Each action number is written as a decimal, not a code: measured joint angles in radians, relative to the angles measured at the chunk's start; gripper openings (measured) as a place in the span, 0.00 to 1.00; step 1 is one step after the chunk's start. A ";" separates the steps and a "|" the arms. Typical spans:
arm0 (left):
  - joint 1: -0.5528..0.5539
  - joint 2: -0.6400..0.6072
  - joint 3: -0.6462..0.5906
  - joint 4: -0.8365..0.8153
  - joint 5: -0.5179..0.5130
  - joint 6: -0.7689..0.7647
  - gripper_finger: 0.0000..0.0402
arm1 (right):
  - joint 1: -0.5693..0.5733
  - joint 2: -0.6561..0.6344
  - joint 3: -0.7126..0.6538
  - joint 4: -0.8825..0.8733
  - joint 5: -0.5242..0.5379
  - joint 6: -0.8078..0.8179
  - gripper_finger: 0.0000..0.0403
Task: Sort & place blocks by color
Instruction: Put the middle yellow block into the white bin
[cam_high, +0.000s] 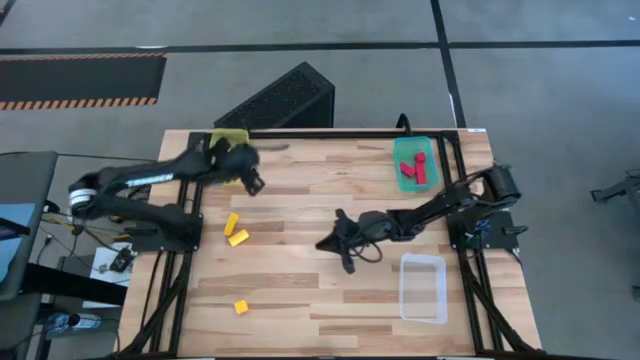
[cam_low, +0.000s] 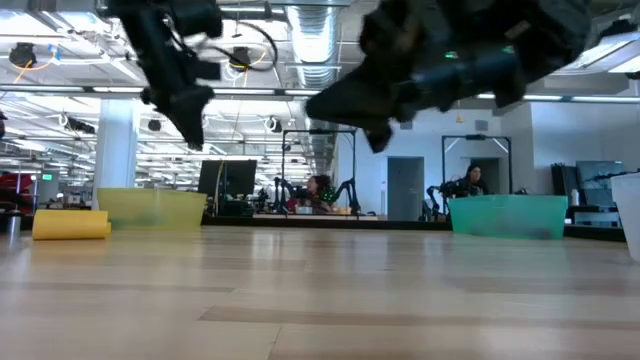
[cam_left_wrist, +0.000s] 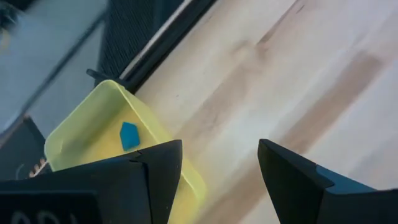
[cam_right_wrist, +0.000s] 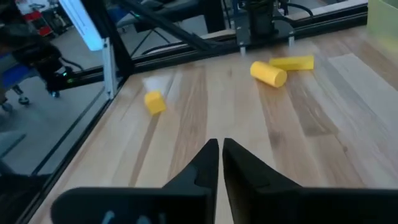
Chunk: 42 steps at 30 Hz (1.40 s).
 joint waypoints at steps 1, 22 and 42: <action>-0.055 -0.033 -0.023 -0.005 -0.047 -0.052 0.50 | -0.005 0.026 0.028 -0.003 -0.002 0.000 0.13; -0.643 -0.282 -0.381 0.003 -0.104 -0.731 0.50 | -0.075 0.375 0.592 -0.364 -0.007 -0.299 0.35; -0.965 -0.120 -0.381 -0.085 0.088 -1.196 0.50 | -0.186 0.776 1.117 -0.477 -0.226 -0.492 0.59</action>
